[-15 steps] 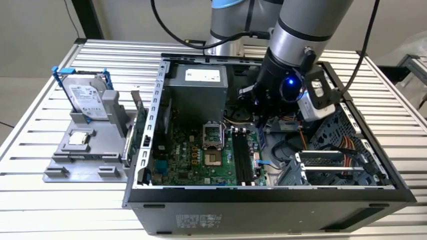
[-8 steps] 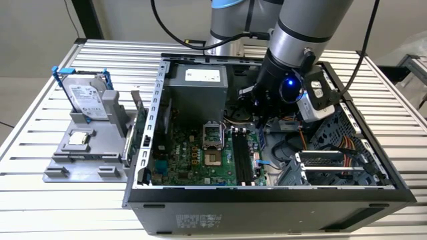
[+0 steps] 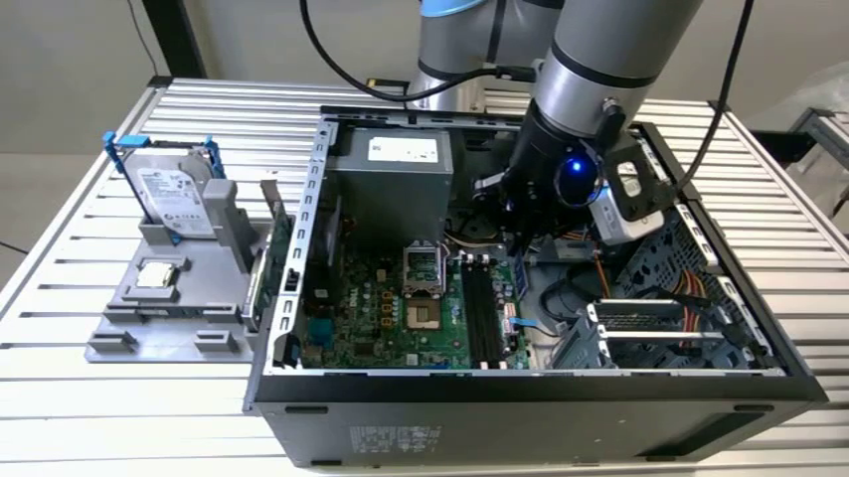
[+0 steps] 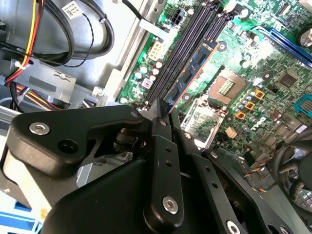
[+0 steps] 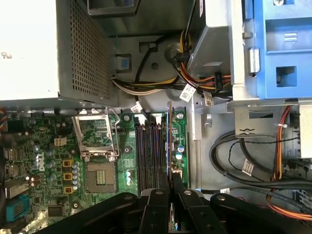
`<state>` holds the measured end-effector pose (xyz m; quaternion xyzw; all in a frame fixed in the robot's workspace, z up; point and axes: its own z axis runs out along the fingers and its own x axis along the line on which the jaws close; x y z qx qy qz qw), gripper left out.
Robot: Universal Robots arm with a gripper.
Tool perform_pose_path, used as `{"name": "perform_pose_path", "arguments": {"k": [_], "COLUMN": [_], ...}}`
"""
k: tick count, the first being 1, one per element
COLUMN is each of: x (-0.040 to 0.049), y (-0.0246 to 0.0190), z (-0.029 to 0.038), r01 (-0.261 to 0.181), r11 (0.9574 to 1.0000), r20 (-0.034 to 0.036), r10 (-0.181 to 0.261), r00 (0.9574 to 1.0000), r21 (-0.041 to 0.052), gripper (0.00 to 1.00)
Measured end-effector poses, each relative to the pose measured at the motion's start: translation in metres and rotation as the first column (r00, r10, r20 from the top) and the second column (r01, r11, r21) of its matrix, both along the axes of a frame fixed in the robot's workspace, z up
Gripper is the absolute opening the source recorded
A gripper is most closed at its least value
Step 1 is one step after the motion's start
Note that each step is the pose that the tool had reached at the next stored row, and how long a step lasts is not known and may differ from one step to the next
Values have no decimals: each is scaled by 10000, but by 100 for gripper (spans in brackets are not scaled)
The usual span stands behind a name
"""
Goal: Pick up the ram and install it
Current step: 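Insert the ram into the slot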
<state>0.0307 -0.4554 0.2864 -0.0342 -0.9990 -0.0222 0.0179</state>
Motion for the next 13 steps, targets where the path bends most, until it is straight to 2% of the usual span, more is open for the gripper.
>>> {"name": "perform_pose_path", "arguments": {"k": [13], "x": [0], "y": [0], "z": [-23], "r01": [1], "r11": [10000], "r20": [-23], "r10": [-1], "r00": [10000], "r21": [5], "gripper": [0]}}
